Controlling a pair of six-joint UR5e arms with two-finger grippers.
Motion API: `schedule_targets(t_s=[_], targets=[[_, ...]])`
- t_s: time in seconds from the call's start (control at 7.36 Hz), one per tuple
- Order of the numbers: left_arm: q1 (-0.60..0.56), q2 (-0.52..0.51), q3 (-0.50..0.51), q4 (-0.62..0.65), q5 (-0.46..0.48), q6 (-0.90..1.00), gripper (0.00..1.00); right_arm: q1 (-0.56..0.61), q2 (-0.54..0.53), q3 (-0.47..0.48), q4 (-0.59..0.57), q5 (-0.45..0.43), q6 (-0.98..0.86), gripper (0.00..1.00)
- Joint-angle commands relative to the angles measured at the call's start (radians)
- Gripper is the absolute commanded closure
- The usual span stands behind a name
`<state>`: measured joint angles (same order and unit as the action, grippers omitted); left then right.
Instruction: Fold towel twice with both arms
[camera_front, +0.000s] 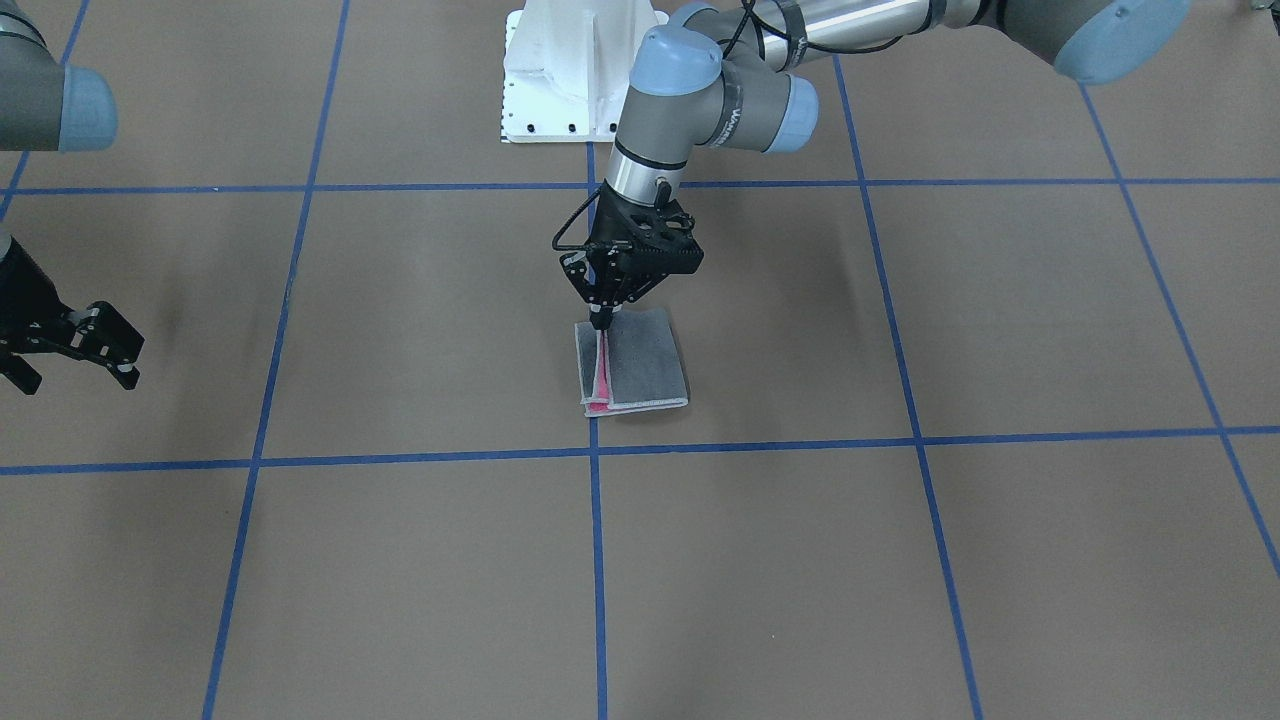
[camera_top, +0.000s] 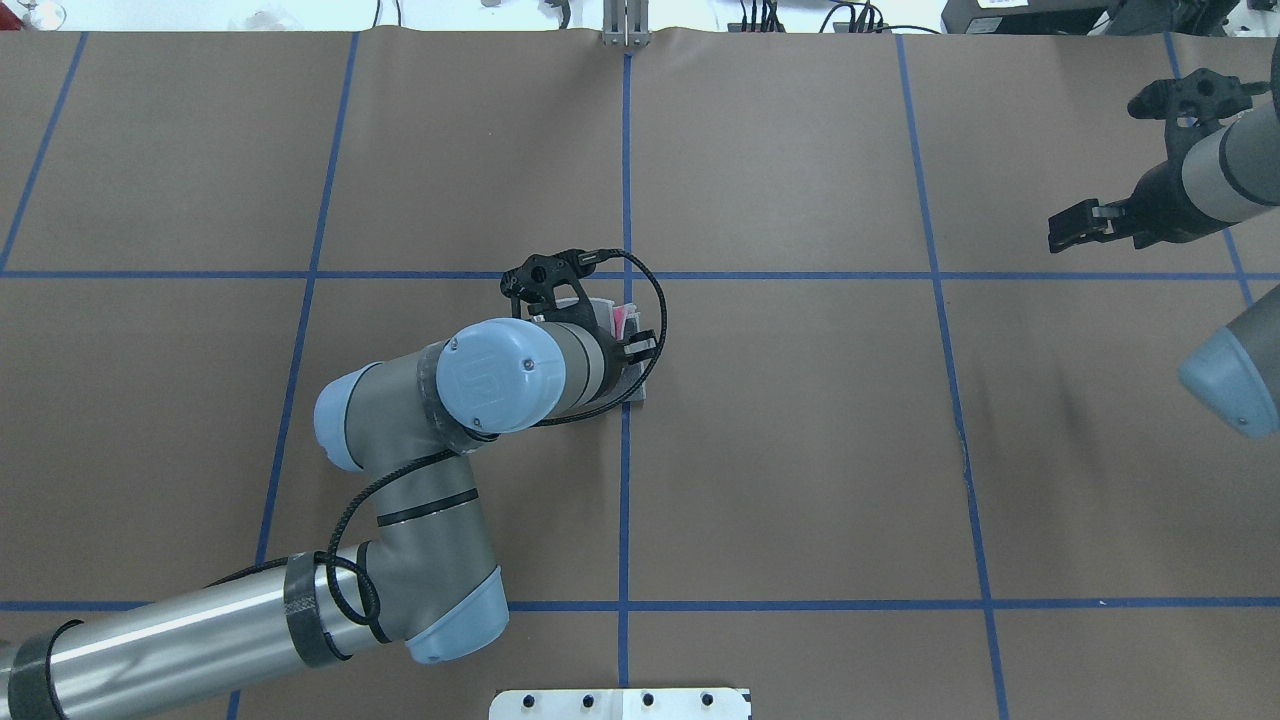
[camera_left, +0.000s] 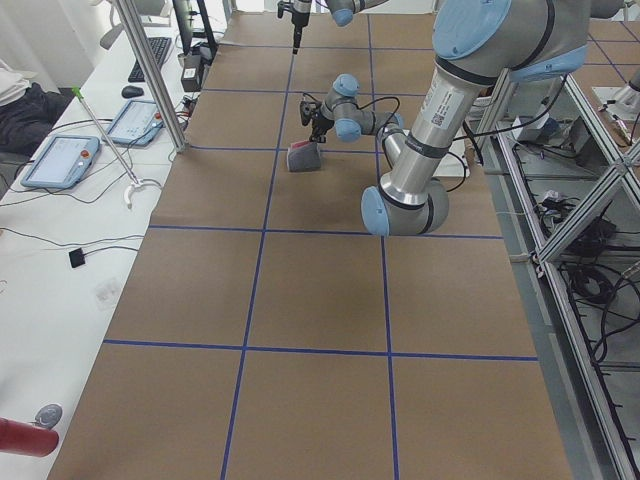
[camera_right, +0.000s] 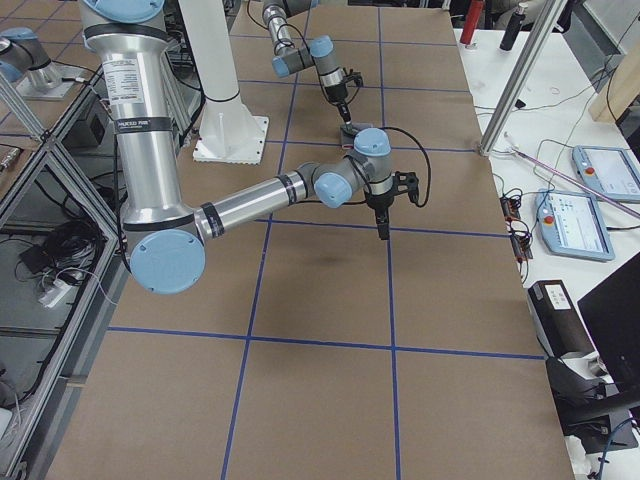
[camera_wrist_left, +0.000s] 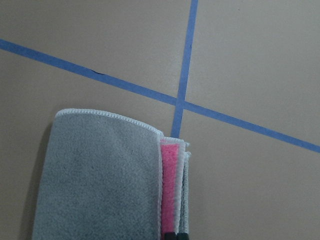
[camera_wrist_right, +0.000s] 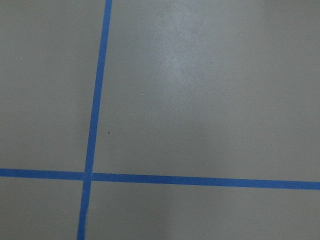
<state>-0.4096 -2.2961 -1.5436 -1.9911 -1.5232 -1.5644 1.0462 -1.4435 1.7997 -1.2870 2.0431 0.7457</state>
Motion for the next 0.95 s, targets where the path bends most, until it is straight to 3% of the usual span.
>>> schedule_targets(t_s=[0.0, 0.27, 0.54, 0.82], targets=[[-0.003, -0.023, 0.030, 0.000, 0.000, 0.003, 0.00, 0.000, 0.000, -0.002, 0.000, 0.002, 0.000, 0.00], [-0.027, -0.023, 0.002, 0.050, -0.027, 0.048, 0.00, 0.002, 0.000, -0.003, -0.003, 0.003, -0.003, 0.00], [-0.084, 0.021, -0.169, 0.295, -0.110, 0.221, 0.00, 0.046, -0.030, -0.002, -0.009, 0.049, -0.078, 0.00], [-0.177, 0.168, -0.359, 0.460, -0.199, 0.442, 0.00, 0.182, -0.112, -0.009, -0.015, 0.115, -0.292, 0.00]])
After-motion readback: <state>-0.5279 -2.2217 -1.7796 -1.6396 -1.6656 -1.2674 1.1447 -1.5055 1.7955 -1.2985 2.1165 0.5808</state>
